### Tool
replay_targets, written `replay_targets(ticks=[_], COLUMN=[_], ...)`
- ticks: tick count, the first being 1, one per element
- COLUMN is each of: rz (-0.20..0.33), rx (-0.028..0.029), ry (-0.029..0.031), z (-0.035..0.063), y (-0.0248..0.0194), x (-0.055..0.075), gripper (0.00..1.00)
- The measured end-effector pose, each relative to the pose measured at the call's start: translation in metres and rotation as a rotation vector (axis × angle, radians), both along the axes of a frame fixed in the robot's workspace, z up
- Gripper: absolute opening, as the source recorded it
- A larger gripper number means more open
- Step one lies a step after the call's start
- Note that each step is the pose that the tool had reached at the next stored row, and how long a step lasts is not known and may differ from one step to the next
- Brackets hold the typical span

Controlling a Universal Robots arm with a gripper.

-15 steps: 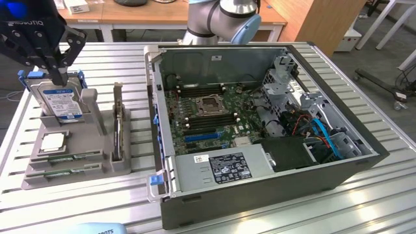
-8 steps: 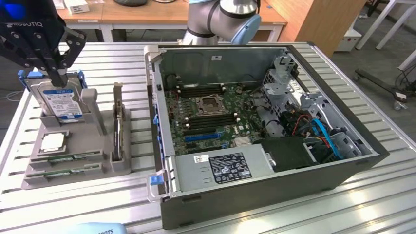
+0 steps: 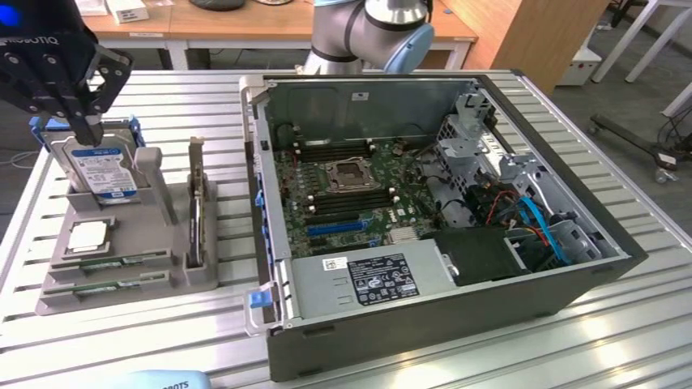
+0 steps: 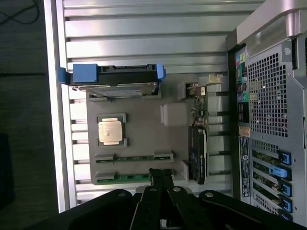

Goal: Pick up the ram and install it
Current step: 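Reach for the ram, then pick up the ram and move it above insertion slot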

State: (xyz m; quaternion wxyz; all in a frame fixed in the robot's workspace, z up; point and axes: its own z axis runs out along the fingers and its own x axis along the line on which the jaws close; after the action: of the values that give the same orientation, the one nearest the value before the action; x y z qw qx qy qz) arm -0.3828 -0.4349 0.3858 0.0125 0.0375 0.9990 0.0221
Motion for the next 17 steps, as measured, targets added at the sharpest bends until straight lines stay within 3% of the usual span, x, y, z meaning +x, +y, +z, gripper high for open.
replay_targets(ticks=[9,17], rz=[0.0,0.0], rx=[0.0,0.0], ry=[-0.0001,0.0], z=[-0.0004,-0.0005], y=[0.0,0.0], x=[-0.011,-0.013], gripper=[0.1,0.1])
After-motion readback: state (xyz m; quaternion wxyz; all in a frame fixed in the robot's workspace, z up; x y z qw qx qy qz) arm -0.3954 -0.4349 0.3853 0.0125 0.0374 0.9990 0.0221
